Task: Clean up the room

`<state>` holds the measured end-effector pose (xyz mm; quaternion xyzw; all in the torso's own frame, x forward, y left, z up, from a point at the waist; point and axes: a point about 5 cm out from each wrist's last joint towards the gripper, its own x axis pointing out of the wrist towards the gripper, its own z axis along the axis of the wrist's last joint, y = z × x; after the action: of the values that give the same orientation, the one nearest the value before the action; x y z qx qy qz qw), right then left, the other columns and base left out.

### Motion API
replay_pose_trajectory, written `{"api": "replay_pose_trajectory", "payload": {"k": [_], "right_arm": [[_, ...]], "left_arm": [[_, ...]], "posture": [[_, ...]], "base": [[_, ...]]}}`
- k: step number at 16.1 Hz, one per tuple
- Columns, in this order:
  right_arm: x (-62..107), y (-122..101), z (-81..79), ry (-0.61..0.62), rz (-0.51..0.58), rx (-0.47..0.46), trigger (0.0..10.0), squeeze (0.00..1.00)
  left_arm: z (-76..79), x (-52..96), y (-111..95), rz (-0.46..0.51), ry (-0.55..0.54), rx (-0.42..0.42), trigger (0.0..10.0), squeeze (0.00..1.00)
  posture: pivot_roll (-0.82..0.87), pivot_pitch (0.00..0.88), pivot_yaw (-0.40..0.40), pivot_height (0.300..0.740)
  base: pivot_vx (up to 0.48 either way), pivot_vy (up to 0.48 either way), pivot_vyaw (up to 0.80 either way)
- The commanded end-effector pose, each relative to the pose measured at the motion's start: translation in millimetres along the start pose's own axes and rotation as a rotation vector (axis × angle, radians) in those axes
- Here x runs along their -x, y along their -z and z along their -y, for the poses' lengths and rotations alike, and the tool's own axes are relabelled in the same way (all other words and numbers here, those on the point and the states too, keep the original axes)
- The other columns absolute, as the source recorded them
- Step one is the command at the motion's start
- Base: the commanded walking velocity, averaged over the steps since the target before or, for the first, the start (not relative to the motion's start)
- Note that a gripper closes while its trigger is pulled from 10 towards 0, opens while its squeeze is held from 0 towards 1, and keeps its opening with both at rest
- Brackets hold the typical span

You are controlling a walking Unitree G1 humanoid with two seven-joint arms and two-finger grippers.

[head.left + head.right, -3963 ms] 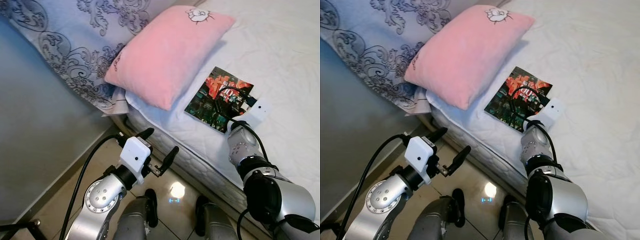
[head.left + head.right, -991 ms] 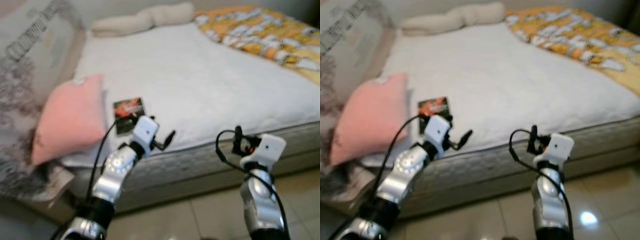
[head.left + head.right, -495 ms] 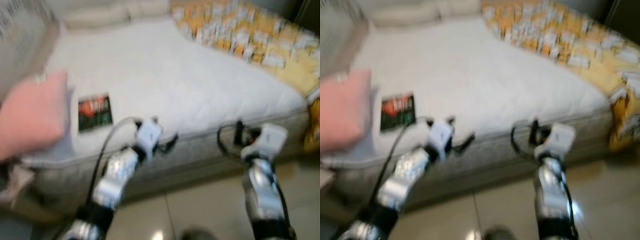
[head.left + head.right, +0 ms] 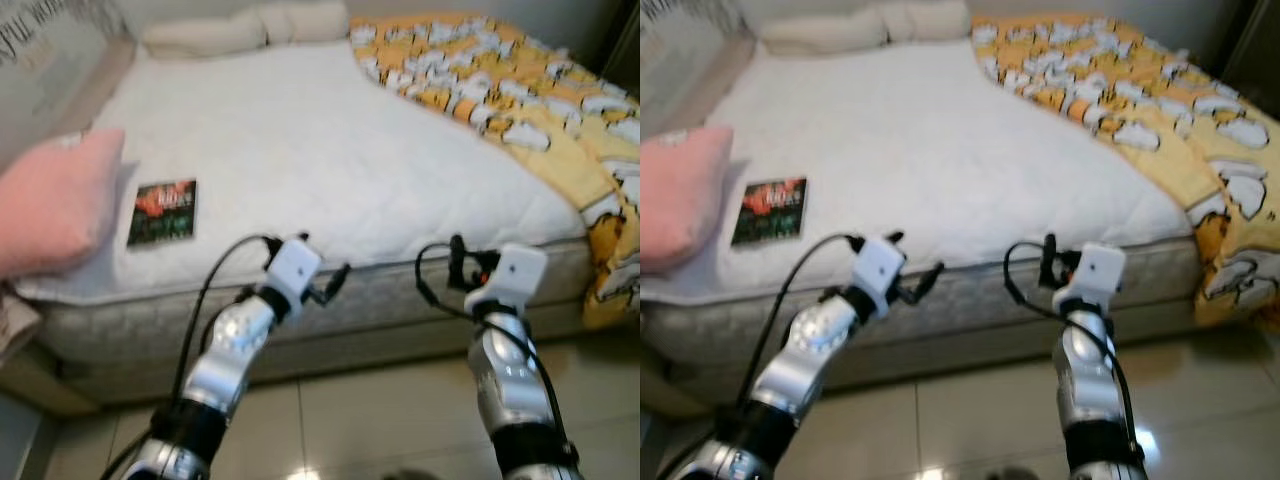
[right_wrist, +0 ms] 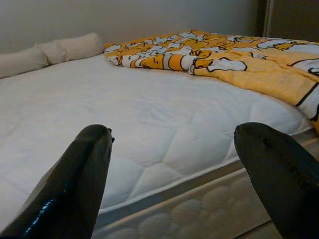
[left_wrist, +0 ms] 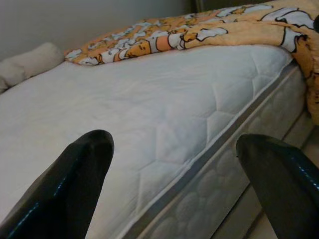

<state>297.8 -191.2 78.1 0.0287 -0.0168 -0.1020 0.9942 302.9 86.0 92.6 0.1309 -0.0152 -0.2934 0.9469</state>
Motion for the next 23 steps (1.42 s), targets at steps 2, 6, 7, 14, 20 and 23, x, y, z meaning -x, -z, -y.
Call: {"api": "replay_pose_trajectory", "payload": {"k": [2,6,7,14,20,23], "right_arm": [[-2.1,-1.0,0.5,0.01,0.003,-0.009,10.0,0.0],[8.4,-10.7,2.0,-0.011,0.131,0.06,10.0,0.0],[11.1,-8.5,3.0,-0.013,0.129,0.065,10.0,0.0],[18.9,2.6,6.6,-0.008,0.101,0.064,10.0,0.0],[9.4,-0.5,3.4,-0.034,0.1,0.053,10.0,0.0],[5.9,-2.1,-1.5,-0.059,0.1,0.047,10.0,0.0]], "left_arm": [[1.5,-3.0,-2.9,0.006,-0.007,-0.002,10.0,0.0],[-18.9,-4.7,17.7,-0.097,-0.304,0.2,10.0,0.0],[-19.8,-4.6,21.9,-0.123,-0.329,0.214,10.0,0.0],[-15.1,-4.8,31.1,-0.159,-0.371,0.289,10.0,0.0],[-34.1,-3.0,28.9,-0.161,-0.464,0.281,10.0,0.0],[-33.5,-4.6,26.2,-0.158,-0.463,0.268,10.0,0.0]], "posture": [[-0.05,0.0,0.078,0.74],[-0.05,0.004,0.066,0.74],[-0.05,0.005,0.066,0.74],[-0.07,0.012,0.079,0.74],[-0.05,0.014,0.064,0.74],[-0.05,0.015,0.057,0.74]], "base": [[0.0,-0.469,0.36],[0.255,-0.354,0.0],[0.379,0.0,0.0],[0.0,-0.191,0.0],[0.0,-0.48,0.0],[0.0,-0.48,0.0]]}}
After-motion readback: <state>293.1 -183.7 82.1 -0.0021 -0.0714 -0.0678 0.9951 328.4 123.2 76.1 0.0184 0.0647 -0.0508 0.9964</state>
